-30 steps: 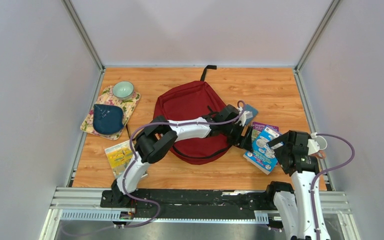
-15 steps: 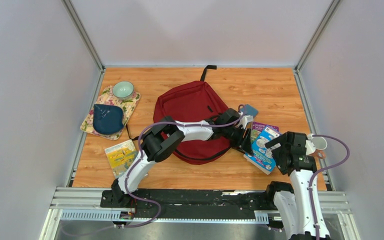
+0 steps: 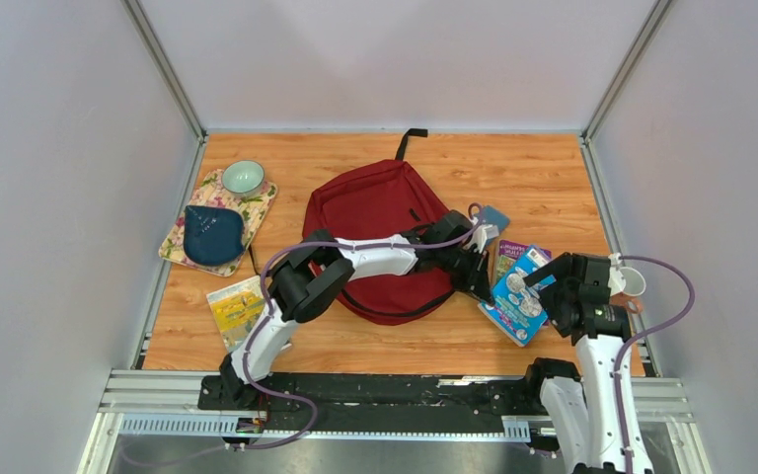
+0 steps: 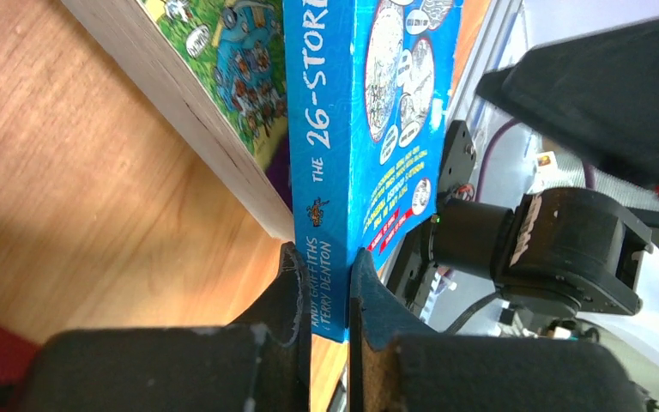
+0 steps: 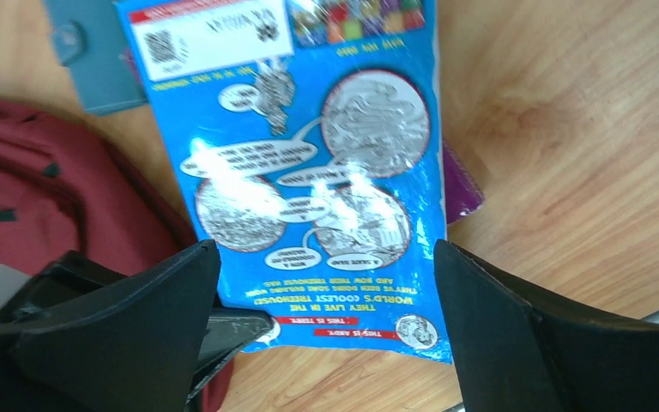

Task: Pack the student bag
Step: Pick up the book from the center of the board.

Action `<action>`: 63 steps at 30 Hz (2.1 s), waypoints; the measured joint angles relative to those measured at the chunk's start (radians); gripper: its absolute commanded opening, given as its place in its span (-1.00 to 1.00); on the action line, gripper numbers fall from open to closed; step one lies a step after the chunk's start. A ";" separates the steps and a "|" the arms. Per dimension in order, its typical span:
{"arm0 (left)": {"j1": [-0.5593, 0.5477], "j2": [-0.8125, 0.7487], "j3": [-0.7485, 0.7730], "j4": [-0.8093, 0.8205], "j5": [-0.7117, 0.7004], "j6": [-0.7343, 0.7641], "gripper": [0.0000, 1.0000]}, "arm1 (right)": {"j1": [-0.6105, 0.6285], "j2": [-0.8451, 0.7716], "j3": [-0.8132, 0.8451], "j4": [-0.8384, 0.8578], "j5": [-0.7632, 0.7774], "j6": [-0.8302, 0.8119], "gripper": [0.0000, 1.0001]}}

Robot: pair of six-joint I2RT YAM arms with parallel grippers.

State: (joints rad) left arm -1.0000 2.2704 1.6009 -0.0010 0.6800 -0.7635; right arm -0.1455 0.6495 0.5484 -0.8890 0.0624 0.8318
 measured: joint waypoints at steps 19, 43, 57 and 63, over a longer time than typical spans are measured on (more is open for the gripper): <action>0.051 -0.575 -0.312 -0.185 -0.312 0.208 -1.00 | 0.000 -0.067 0.180 0.138 -0.385 -0.087 0.83; 0.129 -1.027 -0.695 0.064 -0.420 0.098 -1.00 | 0.256 0.204 0.000 0.719 -0.798 0.010 0.87; 0.162 -1.047 -0.758 0.291 -0.363 -0.037 -1.00 | 0.286 0.238 -0.111 1.132 -0.876 0.206 0.91; 0.170 -1.035 -0.779 0.362 -0.340 -0.084 -1.00 | 0.290 0.266 -0.140 1.277 -0.896 0.283 0.91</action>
State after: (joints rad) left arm -0.8303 1.2358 0.8219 0.3614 0.3401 -0.8474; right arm 0.1440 0.9157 0.4084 0.3882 -0.8333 1.1152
